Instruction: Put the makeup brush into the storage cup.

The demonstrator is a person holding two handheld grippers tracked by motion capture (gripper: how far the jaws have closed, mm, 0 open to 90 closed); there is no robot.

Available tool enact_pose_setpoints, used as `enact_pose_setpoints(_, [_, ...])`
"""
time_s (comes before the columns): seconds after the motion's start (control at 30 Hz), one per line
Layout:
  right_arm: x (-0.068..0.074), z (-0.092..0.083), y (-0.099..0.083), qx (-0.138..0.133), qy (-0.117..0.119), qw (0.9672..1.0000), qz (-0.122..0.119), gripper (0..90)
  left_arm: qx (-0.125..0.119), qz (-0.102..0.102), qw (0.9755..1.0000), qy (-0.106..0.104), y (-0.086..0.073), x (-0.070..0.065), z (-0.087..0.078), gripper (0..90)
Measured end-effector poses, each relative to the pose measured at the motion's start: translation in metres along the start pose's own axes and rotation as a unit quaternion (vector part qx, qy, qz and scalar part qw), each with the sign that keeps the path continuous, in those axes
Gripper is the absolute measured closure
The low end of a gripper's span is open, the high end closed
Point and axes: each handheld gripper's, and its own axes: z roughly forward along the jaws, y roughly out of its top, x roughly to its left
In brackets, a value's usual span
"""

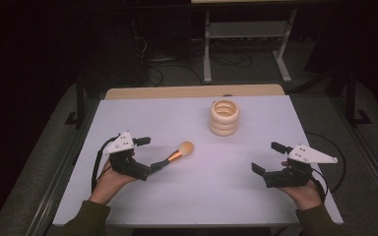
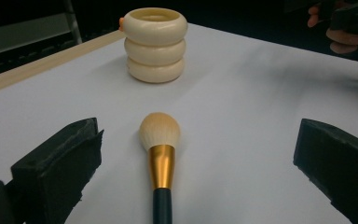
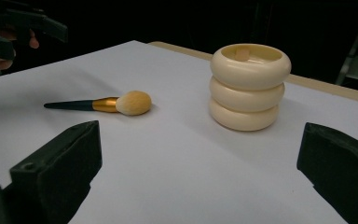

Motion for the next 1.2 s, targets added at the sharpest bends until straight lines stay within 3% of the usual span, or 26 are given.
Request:
enact_pose_setpoints(0.23, [0.002,-0.001,0.000,0.001,-0.002,1.0000,-0.008,0.0,-0.009,-0.005,0.9999,0.000,0.004,0.001,0.003,0.5])
enact_pose_setpoints(0.87, [0.002,0.000,0.002,0.000,0.000,1.0000,-0.006,0.0,-0.006,0.015,0.9999,-0.003,0.017,0.006,0.015,0.5])
enact_pose_setpoints(1.2, [0.003,0.001,0.003,0.003,-0.001,1.0000,-0.009,0.0,-0.021,0.019,0.9996,-0.002,0.030,0.006,0.020,0.5])
